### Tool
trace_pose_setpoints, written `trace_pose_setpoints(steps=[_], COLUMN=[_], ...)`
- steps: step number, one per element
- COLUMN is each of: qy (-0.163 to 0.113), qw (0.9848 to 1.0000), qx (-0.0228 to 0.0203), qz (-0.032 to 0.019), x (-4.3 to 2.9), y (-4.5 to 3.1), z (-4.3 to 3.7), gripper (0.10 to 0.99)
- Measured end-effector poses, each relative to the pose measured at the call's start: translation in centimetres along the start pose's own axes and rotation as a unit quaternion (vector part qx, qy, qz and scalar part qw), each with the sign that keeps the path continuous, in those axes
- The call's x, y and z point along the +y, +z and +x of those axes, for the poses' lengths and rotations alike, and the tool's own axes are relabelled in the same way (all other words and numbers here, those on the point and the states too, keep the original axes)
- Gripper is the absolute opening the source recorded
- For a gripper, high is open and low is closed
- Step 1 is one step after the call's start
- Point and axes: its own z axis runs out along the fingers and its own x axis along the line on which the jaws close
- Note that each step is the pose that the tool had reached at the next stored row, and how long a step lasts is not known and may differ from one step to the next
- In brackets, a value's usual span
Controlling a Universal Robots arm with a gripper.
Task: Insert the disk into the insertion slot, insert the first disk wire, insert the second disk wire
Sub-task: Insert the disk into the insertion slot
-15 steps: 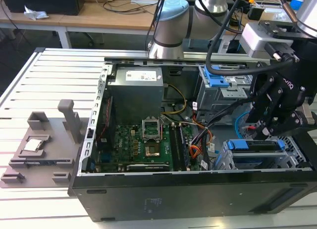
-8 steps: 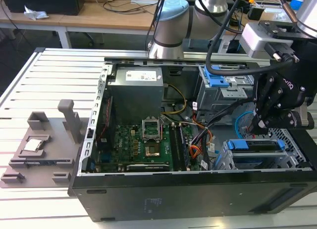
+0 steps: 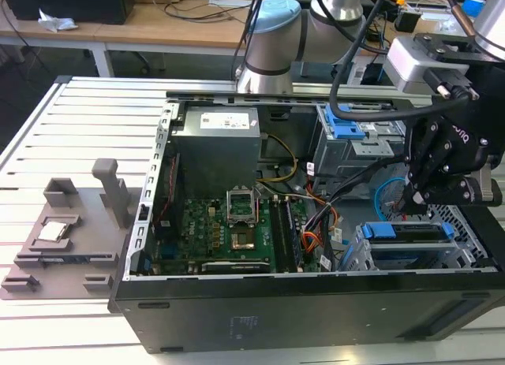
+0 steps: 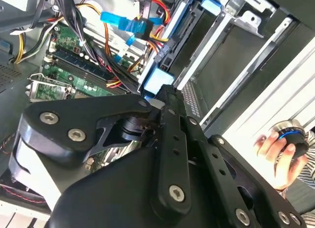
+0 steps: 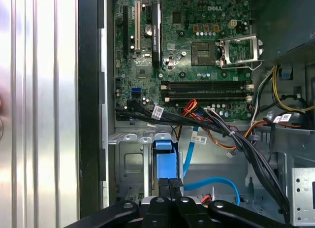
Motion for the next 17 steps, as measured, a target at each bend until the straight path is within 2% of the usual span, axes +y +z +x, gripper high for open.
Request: trace_pose_setpoints(steps=[2,5,9,17], qy=[0.000,0.000,0.000,0.000], qw=[1.0000,1.0000,1.0000,1.0000], qx=[-0.0001,0.0001,0.0000,0.0000], qz=[-0.0002,-0.0008,-0.0011,-0.0012], x=[-0.49,-0.95,-1.54,-1.58], y=[0.04,0.51,0.73,0.73], z=[-0.02,-0.03,-0.04,-0.04], gripper=[0.106,0.106,0.106,0.106])
